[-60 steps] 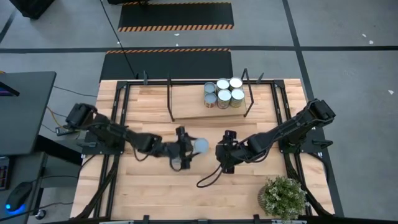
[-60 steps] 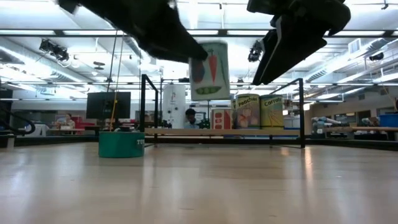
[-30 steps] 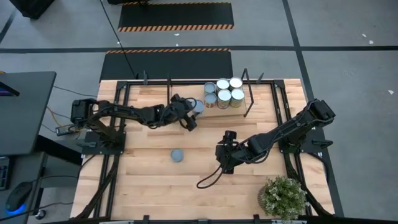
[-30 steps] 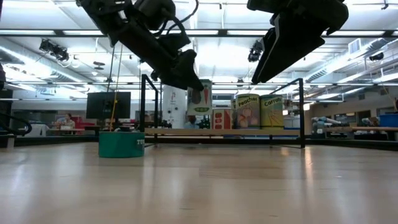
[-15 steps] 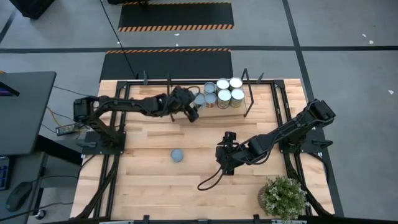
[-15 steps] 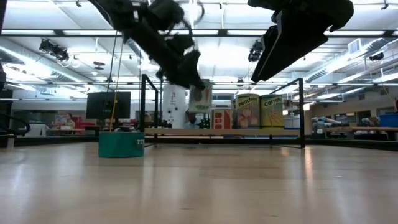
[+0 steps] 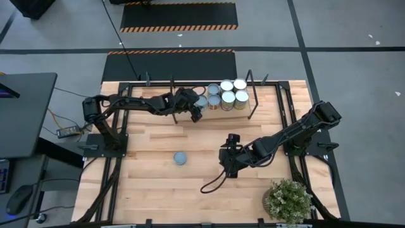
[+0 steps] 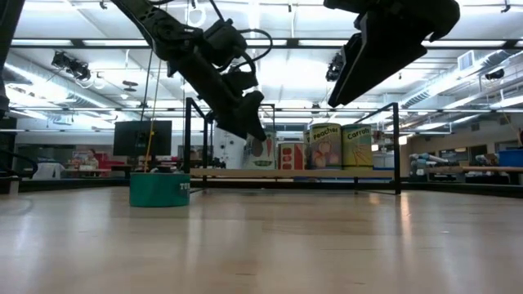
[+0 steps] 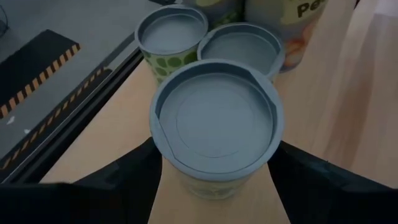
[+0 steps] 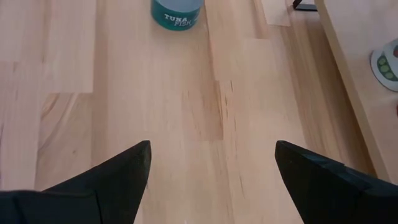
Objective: Pick and place cans onto a shelf
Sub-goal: Put the canned mix vegetable on the shelf
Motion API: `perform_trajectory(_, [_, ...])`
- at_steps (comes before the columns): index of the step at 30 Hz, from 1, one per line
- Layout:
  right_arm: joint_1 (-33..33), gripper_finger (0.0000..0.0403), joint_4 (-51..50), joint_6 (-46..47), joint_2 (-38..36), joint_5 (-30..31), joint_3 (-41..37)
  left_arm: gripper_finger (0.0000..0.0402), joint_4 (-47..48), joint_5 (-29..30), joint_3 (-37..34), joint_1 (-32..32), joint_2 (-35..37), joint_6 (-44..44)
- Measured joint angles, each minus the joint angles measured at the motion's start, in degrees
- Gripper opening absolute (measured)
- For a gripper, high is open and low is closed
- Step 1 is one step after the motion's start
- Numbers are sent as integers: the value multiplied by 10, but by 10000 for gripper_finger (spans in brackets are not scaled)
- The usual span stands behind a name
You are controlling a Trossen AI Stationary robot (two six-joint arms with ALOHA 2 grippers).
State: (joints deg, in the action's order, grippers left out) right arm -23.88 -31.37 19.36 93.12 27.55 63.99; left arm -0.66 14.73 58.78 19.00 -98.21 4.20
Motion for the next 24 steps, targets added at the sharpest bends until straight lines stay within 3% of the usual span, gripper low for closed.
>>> perform_trajectory(4, [0, 350, 1, 1, 0, 0, 0, 290, 1, 0, 0, -5, 0, -16])
perform_trajectory(13, [0, 350, 3, 1, 0, 0, 0, 360, 5, -1, -1, -5, 1, -50])
perform_trajectory(24, [0, 350, 5, -1, 0, 0, 0, 369, 6, 18, 19, -23, 4, -113])
